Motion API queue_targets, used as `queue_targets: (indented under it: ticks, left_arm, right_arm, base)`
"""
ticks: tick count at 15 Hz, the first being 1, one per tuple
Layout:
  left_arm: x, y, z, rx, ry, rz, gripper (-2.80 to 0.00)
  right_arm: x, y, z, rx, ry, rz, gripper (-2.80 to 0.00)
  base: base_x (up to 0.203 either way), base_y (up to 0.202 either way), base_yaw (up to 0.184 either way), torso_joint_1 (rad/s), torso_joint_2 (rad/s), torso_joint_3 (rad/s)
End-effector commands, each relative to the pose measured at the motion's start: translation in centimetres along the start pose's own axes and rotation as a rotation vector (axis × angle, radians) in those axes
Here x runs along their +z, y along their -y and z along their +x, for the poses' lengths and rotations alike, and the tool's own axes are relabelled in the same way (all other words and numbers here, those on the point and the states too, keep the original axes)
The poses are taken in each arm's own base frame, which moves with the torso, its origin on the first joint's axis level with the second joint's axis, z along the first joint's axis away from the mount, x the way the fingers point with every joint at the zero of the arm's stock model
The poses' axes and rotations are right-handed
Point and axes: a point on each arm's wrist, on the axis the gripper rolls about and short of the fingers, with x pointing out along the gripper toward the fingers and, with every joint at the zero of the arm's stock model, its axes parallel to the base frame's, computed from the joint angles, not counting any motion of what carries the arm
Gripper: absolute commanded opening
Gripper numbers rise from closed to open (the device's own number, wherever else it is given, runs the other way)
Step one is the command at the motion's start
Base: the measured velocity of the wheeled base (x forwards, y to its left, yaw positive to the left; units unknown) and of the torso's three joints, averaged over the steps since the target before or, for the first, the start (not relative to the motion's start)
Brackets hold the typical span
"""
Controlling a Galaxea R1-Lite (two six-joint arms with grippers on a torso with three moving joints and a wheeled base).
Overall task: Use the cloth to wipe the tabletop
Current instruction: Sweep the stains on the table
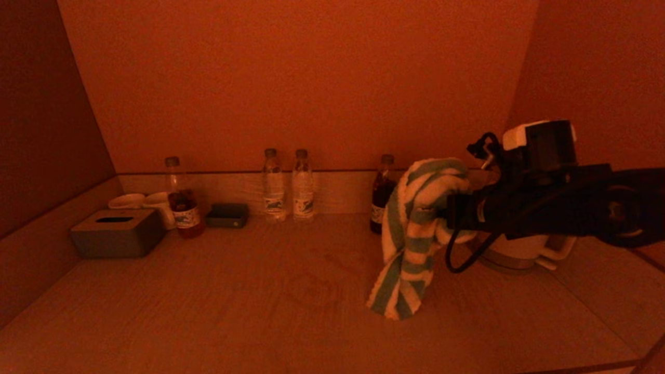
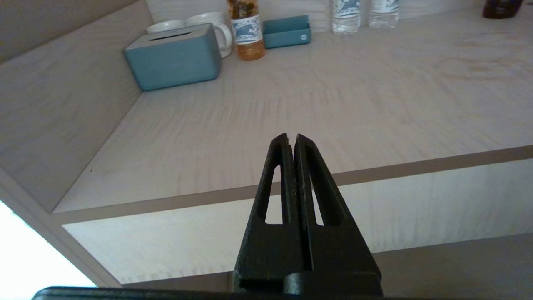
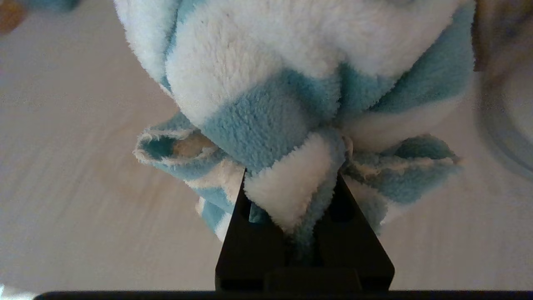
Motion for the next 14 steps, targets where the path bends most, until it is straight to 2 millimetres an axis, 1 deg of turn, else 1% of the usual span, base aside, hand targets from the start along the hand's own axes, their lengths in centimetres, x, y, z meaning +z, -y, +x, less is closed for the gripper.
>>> queue_targets:
  ticks: [1,2,4,5,7,8,9,12,14]
  left_arm:
    - [0.0,0.0,0.0,0.001,0.000,0.001,-2.80]
    - [0.0,0.0,0.0,0.001,0.000,0.001,-2.80]
    - [0.0,0.0,0.0,0.001,0.000,0.001,-2.80]
    - [0.0,0.0,0.0,0.001,0.000,0.001,-2.80]
    - [0.0,0.0,0.0,0.001,0.000,0.001,-2.80]
    - [0.0,0.0,0.0,0.001,0.000,0.001,-2.80]
    - [0.0,0.0,0.0,0.001,0.000,0.001,-2.80]
    - [0.0,0.0,0.0,0.001,0.000,0.001,-2.80]
    - [0.0,0.0,0.0,0.002,-0.001,0.001,-2.80]
  right_arm:
    - [-0.7,0.8,3.8,-0.062,-0.065,0.018,-2.80]
    - [-0.7,1.0,4.7,-0.080,-0.073,0.019,-2.80]
    - [-1.8,1.6,7.2,-0.116,-0.130,0.026,-2.80]
    - [-2.2,1.8,8.0,-0.124,-0.150,0.029,-2.80]
    - [-2.3,1.9,8.4,-0.128,-0.157,0.030,-2.80]
    - [-2.5,2.0,8.9,-0.135,-0.174,0.035,-2.80]
    - [-3.2,2.3,9.9,-0.146,-0.216,0.043,-2.80]
    - [-3.6,2.4,10.6,-0.162,-0.239,0.051,-2.80]
    - [-3.6,2.4,10.7,-0.166,-0.239,0.050,-2.80]
  base:
    - [0.000,0.000,0.000,0.000,0.00,0.000]
    - [0.000,0.000,0.000,0.000,0.00,0.000]
    - [0.000,0.000,0.000,0.000,0.00,0.000]
    - [0.000,0.000,0.000,0.000,0.00,0.000]
    - [0.000,0.000,0.000,0.000,0.00,0.000]
    - [0.000,0.000,0.000,0.000,0.00,0.000]
    - [0.000,0.000,0.000,0.000,0.00,0.000]
    - [0.000,0.000,0.000,0.000,0.00,0.000]
    - [0.000,0.000,0.000,0.000,0.00,0.000]
